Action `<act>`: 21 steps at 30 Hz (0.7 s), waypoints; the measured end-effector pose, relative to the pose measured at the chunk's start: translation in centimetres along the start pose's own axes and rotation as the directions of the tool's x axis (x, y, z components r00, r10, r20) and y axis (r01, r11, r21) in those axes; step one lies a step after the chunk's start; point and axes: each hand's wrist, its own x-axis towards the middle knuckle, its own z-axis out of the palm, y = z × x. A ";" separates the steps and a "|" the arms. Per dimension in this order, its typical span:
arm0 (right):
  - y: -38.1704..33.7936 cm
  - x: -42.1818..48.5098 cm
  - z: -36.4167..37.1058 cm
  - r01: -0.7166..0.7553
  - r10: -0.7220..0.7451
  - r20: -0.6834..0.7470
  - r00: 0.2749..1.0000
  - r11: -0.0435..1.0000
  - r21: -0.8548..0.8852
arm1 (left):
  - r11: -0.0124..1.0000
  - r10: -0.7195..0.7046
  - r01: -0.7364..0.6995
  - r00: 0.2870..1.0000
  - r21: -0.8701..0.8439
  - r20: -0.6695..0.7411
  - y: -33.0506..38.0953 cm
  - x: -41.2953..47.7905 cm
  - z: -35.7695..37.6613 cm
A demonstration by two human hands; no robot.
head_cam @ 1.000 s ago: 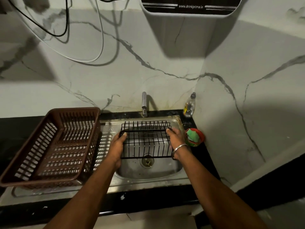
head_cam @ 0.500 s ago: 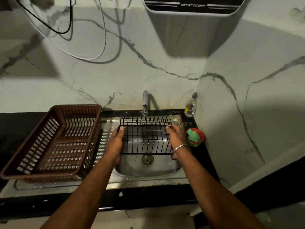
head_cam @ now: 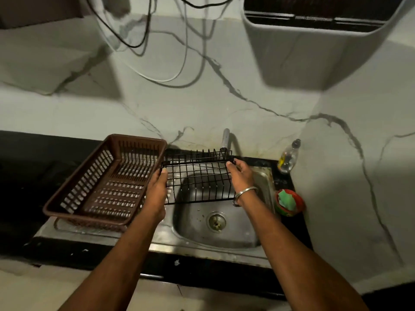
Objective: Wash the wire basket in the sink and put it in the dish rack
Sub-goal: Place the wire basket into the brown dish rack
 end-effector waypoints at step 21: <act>-6.2 1.8 26.1 0.194 -0.080 0.479 0.874 0.962 -0.192 | 0.976 -0.121 0.055 0.941 -0.210 -0.317 3.3 5.0 -17.9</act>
